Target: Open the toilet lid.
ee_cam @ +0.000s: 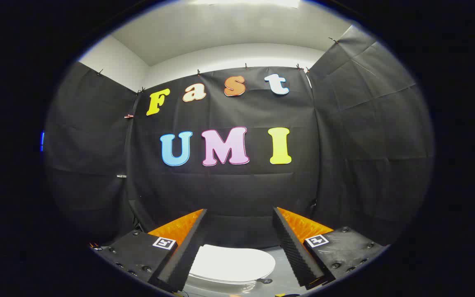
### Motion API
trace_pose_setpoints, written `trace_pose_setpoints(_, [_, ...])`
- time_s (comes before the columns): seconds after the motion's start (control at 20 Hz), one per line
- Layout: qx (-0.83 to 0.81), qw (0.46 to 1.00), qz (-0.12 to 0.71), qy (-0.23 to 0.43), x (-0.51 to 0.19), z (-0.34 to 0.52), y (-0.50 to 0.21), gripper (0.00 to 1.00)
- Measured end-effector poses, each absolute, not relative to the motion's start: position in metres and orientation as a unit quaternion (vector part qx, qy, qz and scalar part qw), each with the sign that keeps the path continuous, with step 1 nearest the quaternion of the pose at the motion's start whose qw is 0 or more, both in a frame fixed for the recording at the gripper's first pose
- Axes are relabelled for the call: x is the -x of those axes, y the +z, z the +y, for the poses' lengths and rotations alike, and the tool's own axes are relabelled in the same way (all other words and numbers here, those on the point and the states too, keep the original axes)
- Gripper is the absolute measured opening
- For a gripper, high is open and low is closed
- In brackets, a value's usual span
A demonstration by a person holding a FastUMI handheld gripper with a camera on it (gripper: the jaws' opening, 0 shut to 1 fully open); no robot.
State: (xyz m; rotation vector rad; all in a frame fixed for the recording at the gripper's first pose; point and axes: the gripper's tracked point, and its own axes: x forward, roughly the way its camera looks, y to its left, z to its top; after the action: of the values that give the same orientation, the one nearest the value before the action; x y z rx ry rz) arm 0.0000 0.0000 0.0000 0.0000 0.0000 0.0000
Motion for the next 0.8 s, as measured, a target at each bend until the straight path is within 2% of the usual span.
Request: trace_pose_setpoints(0.8, [0.003, 1.0, 0.014, -0.006, 0.0008, -0.0052, -0.0028, 0.98])
